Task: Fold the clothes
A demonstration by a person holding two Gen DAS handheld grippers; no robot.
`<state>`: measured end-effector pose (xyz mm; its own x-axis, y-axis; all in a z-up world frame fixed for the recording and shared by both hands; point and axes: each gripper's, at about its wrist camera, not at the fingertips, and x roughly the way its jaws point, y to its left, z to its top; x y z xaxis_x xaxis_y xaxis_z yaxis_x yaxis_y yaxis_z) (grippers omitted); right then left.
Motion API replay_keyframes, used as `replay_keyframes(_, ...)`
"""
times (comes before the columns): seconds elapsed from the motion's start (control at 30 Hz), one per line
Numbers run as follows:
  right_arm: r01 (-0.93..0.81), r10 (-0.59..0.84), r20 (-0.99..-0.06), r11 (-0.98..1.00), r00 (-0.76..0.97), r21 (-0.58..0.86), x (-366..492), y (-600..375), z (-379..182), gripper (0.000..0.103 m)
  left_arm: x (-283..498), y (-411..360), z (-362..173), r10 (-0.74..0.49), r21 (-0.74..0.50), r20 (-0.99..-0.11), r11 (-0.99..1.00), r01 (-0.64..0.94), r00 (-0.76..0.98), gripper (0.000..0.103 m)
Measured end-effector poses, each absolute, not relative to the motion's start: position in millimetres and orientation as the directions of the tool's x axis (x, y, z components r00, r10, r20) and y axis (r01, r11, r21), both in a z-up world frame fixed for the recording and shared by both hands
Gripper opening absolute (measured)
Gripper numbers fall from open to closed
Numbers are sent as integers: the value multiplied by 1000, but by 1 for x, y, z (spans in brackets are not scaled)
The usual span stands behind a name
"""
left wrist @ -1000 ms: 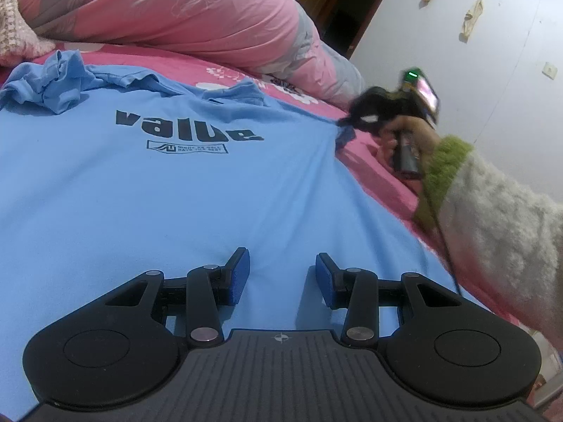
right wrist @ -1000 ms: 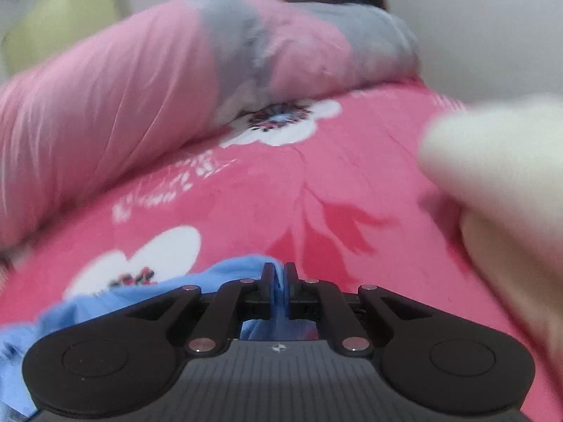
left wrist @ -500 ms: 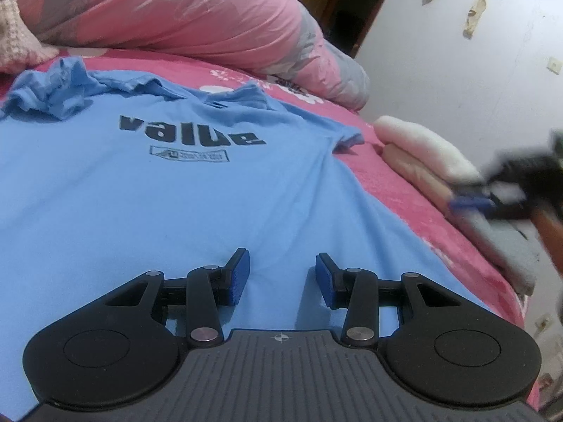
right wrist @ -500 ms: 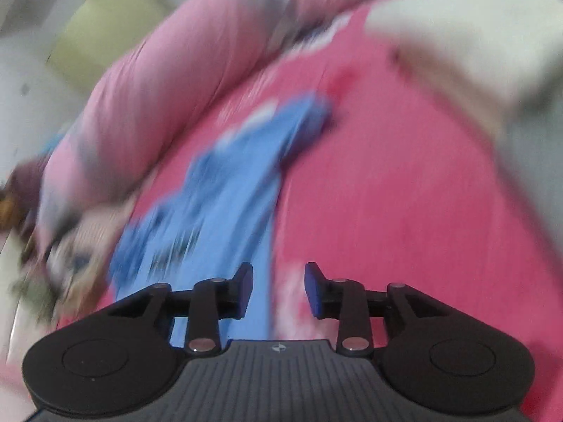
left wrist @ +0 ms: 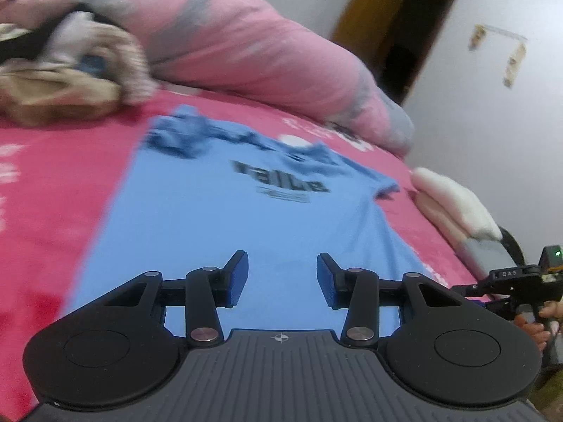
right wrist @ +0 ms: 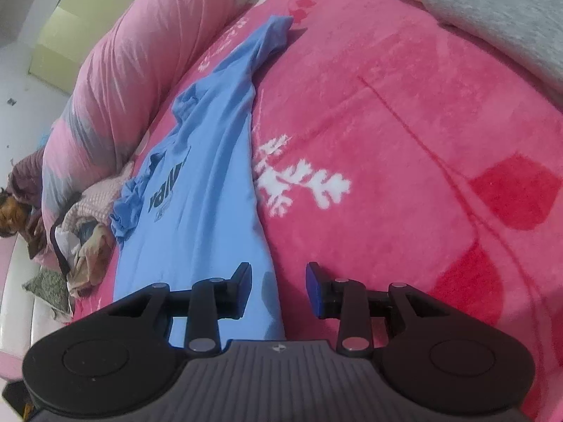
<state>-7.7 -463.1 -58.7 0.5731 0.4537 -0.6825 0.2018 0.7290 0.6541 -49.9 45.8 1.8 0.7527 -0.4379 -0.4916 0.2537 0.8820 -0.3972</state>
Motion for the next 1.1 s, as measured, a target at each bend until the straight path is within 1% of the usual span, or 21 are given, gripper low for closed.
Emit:
replay_keyframes(0.07,208,453,-684,726,572,655,-8,-462,-60,37,-66,69,5,-394,-388,-499,898,208,772,50)
replay_keyframes(0.1,208,454,-684,726,572,656,-9,-461,-61,39,-75,80,5,-367,-379,-513,908,178,776,52)
replay_keyframes(0.2,209,463,-681,719,567,663,-16,-462,-65,45,-97,104,-4,-297,-371,-555,924,88,777,53)
replay_keyframes(0.4,227,473,-667,691,576,686,-22,-463,-65,46,-117,120,-15,-244,-381,-557,924,17,794,53)
replay_keyframes(0.53,239,479,-657,672,583,701,-26,-464,-65,47,-106,130,-24,-261,-418,-561,908,4,785,50)
replay_keyframes(0.57,239,474,-653,671,590,702,-26,-464,-64,47,-102,131,-26,-277,-434,-557,901,10,783,49)
replay_keyframes(0.63,233,454,-644,676,615,699,-23,-464,-62,46,-95,132,-32,-302,-453,-556,891,22,775,38)
replay_keyframes(0.67,234,448,-643,677,622,698,-21,-464,-61,46,-93,131,-34,-309,-457,-558,889,25,770,38)
replay_keyframes(0.7,235,449,-644,677,620,698,-20,-464,-63,46,-93,130,-37,-309,-458,-561,888,23,768,35)
replay_keyframes(0.73,235,453,-645,676,615,699,-20,-464,-64,45,-92,129,-40,-311,-459,-564,888,23,765,28)
replay_keyframes(0.77,235,458,-646,674,610,700,-20,-463,-65,44,-92,128,-42,-314,-458,-568,888,24,761,26)
replay_keyframes(0.83,222,483,-641,669,596,710,-22,-461,-67,41,-93,126,-43,-305,-449,-571,893,21,762,17)
replay_keyframes(0.97,202,501,-641,675,581,710,-28,-457,-69,40,-93,127,-45,-283,-441,-583,897,-5,762,11)
replay_keyframes(1.03,203,497,-645,679,580,706,-30,-458,-71,36,-91,128,-47,-271,-436,-590,900,-17,761,8)
replay_keyframes(1.1,204,493,-649,683,579,701,-32,-458,-73,23,-91,128,-48,-261,-428,-595,903,-24,760,6)
